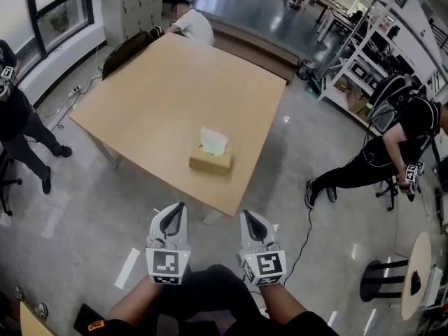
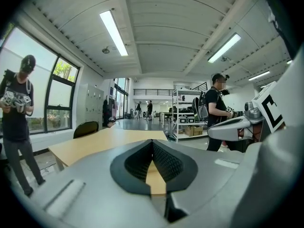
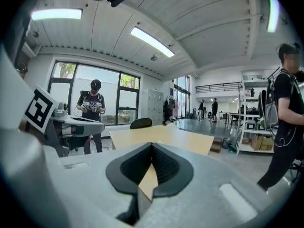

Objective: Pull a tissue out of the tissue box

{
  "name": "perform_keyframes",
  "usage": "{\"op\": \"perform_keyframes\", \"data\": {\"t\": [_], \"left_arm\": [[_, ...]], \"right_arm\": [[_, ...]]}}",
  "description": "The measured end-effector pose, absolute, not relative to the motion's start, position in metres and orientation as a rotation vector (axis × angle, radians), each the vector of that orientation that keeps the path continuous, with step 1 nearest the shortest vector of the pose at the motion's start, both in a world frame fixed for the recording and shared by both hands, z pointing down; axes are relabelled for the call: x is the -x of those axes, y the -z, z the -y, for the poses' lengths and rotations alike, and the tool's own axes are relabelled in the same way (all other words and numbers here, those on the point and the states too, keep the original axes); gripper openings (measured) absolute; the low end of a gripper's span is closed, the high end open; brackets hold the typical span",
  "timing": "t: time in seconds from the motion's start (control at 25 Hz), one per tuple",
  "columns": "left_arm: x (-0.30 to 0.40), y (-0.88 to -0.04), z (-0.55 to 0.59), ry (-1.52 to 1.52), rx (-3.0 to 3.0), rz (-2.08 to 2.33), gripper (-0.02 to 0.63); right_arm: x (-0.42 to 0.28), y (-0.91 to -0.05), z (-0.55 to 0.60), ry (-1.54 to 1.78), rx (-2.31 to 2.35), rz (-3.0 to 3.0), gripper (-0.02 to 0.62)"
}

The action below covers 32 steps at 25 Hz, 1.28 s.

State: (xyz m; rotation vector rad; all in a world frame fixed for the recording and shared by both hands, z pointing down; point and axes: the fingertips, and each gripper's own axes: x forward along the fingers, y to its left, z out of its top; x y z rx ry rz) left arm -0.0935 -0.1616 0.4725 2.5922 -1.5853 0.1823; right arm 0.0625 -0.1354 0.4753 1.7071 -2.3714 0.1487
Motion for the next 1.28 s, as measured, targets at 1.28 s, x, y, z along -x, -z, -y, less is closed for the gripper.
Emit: {"op": "perform_keyframes", "data": {"t": [1.28], "left_arm": [[0.09,-0.531,0.363,-0.331,-2.391,1.742,0.04]], "right_arm": [[-0.037,-0.573,0.389,-0.282,-1.184,2.319,0.197]]}}
